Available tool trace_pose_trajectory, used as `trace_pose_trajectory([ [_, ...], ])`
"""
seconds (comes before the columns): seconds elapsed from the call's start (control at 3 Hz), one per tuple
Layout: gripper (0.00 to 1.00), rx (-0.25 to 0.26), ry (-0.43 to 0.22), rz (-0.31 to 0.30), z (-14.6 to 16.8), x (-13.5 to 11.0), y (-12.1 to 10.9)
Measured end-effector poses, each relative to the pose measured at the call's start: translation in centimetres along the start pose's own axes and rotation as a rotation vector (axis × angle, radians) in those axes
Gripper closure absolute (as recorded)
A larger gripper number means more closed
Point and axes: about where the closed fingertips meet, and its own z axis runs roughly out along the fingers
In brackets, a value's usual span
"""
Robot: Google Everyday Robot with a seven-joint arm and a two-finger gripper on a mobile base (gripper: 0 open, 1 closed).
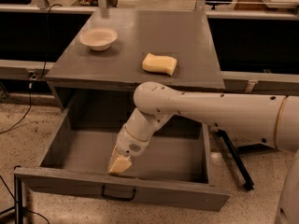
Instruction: Open top drawer
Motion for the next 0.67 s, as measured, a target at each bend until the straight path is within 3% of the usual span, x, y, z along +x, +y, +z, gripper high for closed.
trace_pose_trajectory([
  [0.33, 1.0, 0.01, -0.055, 0.01, -2.2, -0.3, 1.7],
  [0.67, 1.0, 0.115, -0.077, 0.031, -5.2, -0.6, 1.4],
])
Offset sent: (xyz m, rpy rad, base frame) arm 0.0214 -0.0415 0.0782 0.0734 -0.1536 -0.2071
